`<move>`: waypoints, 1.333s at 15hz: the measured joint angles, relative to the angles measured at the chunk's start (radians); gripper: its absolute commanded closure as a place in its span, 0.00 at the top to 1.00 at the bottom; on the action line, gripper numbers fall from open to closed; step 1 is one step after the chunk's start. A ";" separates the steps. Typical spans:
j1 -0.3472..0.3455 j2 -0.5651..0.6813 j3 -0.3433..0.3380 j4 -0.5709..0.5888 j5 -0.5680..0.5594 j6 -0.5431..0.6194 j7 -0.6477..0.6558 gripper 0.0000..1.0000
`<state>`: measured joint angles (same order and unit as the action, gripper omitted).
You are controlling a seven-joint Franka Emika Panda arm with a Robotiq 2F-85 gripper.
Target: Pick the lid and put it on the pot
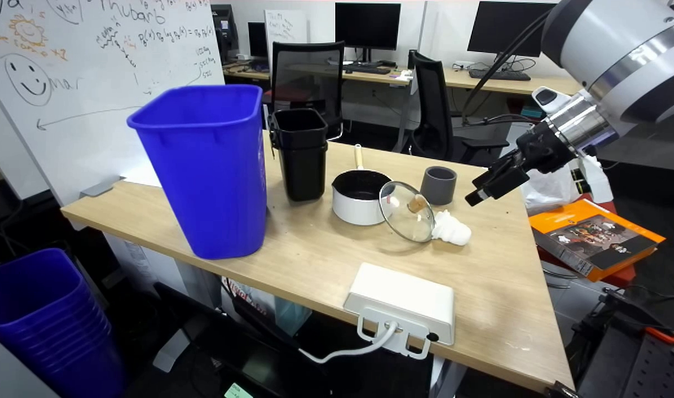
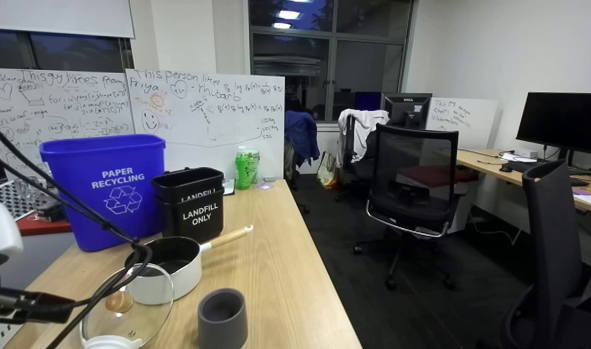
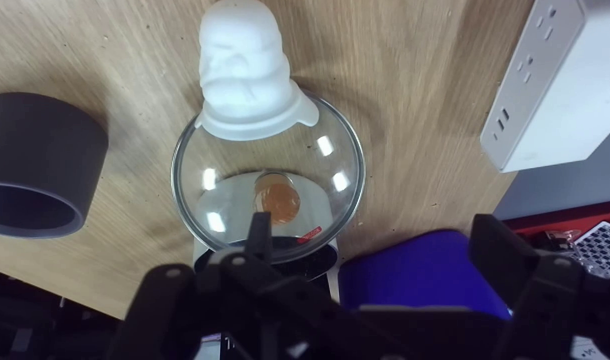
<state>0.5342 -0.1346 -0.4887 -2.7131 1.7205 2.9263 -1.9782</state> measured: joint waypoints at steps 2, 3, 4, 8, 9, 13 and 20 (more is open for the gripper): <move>0.000 0.000 0.000 0.000 0.000 0.000 0.000 1.00; 0.000 0.000 0.000 0.000 0.000 0.000 0.000 1.00; 0.000 0.000 0.000 0.000 0.000 0.000 0.000 1.00; 0.000 0.005 -0.001 0.000 0.001 0.000 -0.005 1.00; 0.000 0.006 -0.001 0.000 0.002 0.000 -0.012 1.00; 0.000 0.011 -0.003 0.004 0.031 -0.006 -0.078 1.00; -0.004 0.128 -0.024 0.077 0.295 -0.102 -0.464 1.00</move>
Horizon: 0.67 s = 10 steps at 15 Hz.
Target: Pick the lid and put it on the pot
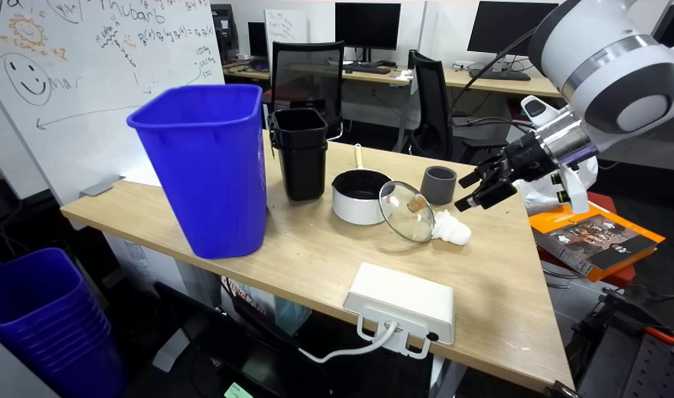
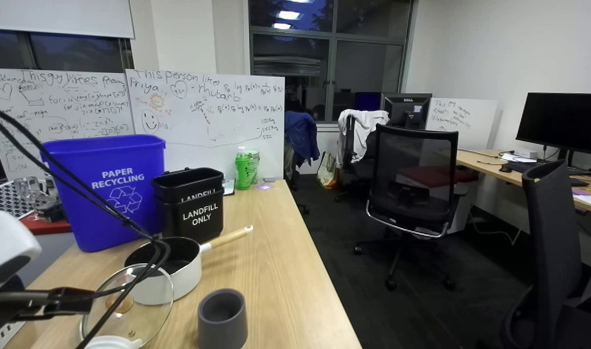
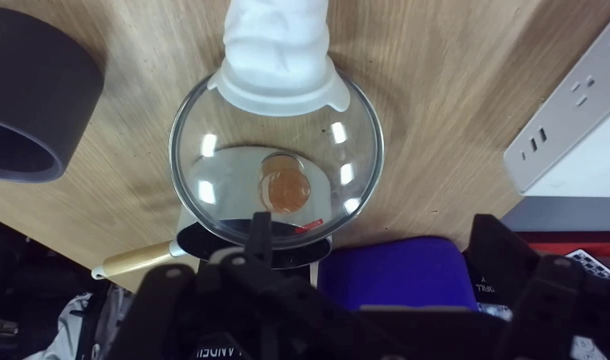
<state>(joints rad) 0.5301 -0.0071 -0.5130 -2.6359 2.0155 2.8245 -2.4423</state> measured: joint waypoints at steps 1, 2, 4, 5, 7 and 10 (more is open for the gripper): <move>-0.001 0.038 -0.005 0.015 0.052 -0.026 -0.066 1.00; -0.001 0.084 -0.011 0.032 0.108 -0.060 -0.134 1.00; 0.006 0.177 -0.029 0.075 0.158 -0.129 -0.177 1.00; 0.021 0.220 -0.051 0.117 0.153 -0.153 -0.163 1.00; 0.066 0.304 -0.105 0.194 0.158 -0.197 -0.158 1.00; 0.162 0.419 -0.198 0.263 0.187 -0.263 -0.155 1.00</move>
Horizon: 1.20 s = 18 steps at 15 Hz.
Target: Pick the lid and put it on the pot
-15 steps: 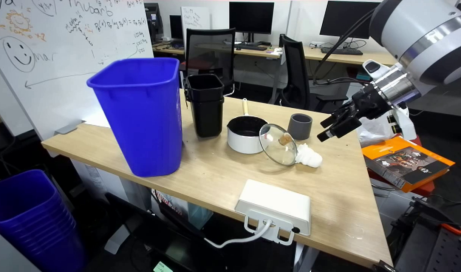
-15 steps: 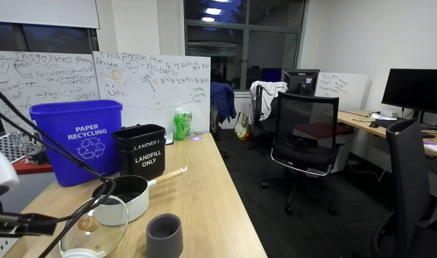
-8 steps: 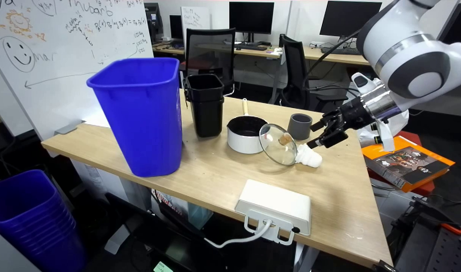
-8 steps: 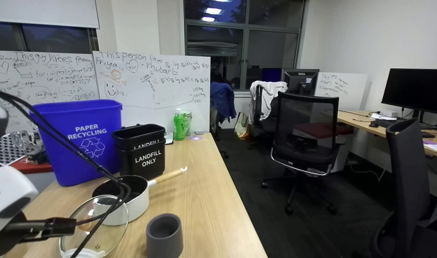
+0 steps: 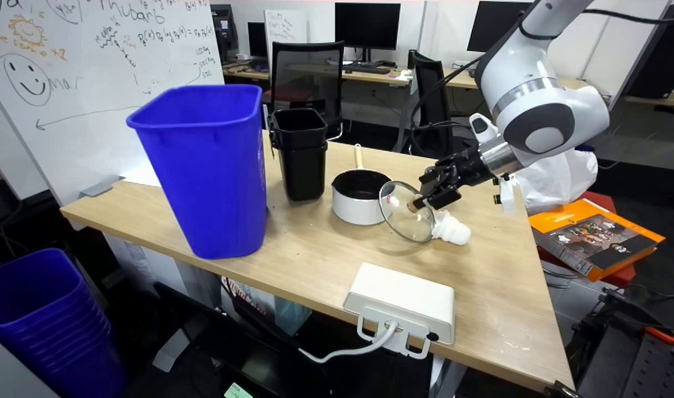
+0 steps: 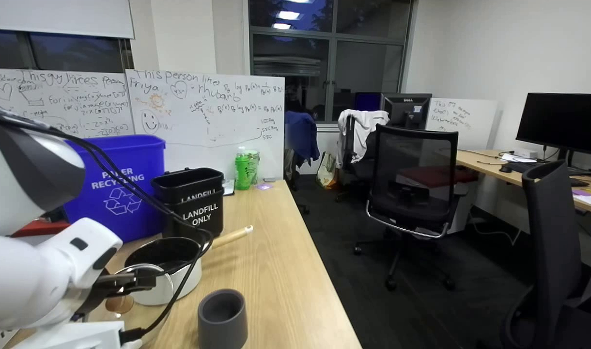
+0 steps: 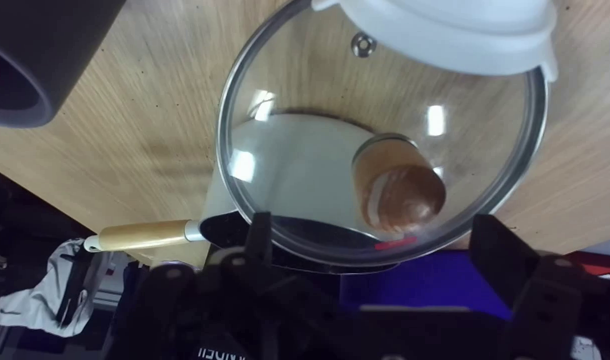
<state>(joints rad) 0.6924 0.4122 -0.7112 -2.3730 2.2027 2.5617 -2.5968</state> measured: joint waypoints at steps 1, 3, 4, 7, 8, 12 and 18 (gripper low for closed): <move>0.027 0.033 -0.020 0.004 0.015 -0.020 0.000 1.00; 0.068 0.088 -0.039 -0.002 0.043 -0.044 0.000 1.00; 0.084 0.111 -0.045 -0.006 0.054 -0.054 0.000 1.00; 0.128 0.165 -0.070 -0.010 0.090 -0.072 0.000 1.00; 0.142 0.180 -0.083 -0.010 0.104 -0.081 0.000 1.00; 0.193 0.230 -0.135 -0.001 0.160 -0.118 0.000 1.00; 0.228 0.263 -0.168 0.002 0.201 -0.145 0.000 1.00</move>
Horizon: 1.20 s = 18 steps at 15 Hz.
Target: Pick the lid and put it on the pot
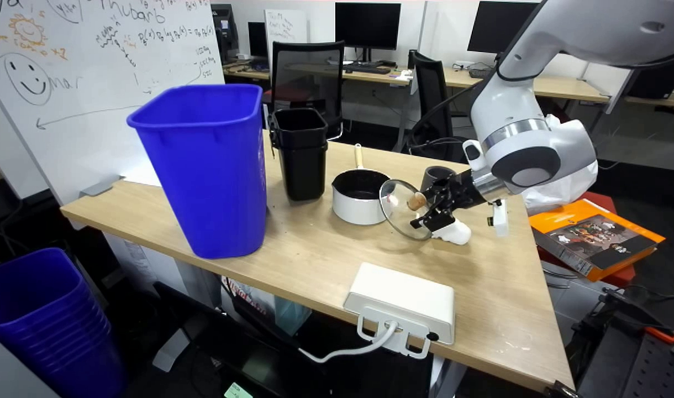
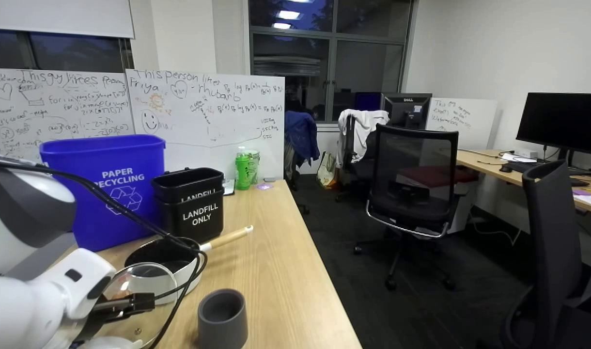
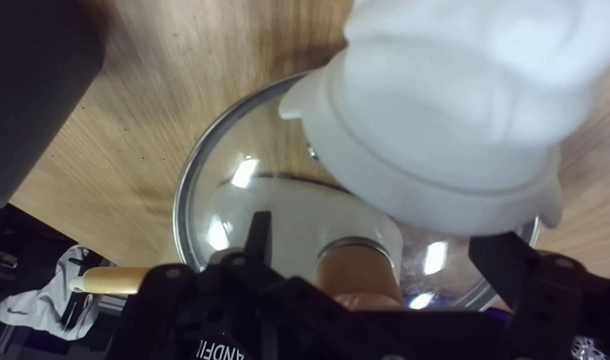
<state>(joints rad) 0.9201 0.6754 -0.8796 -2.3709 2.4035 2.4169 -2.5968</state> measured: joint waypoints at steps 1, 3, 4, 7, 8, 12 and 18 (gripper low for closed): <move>0.002 0.000 -0.001 0.000 0.004 0.000 0.000 1.00; 0.006 0.000 -0.001 0.002 0.011 0.000 0.000 1.00; 0.008 0.000 -0.002 0.004 0.016 0.000 0.000 1.00; 0.015 0.000 -0.006 0.013 0.023 -0.001 0.000 0.96; 0.018 0.000 -0.009 0.017 0.023 -0.002 0.000 0.74; 0.032 0.000 -0.031 0.021 0.023 -0.014 0.000 0.54; 0.051 -0.003 -0.061 0.021 0.023 -0.022 0.000 0.16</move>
<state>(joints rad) 0.9708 0.6722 -0.9404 -2.3496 2.4268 2.3951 -2.5968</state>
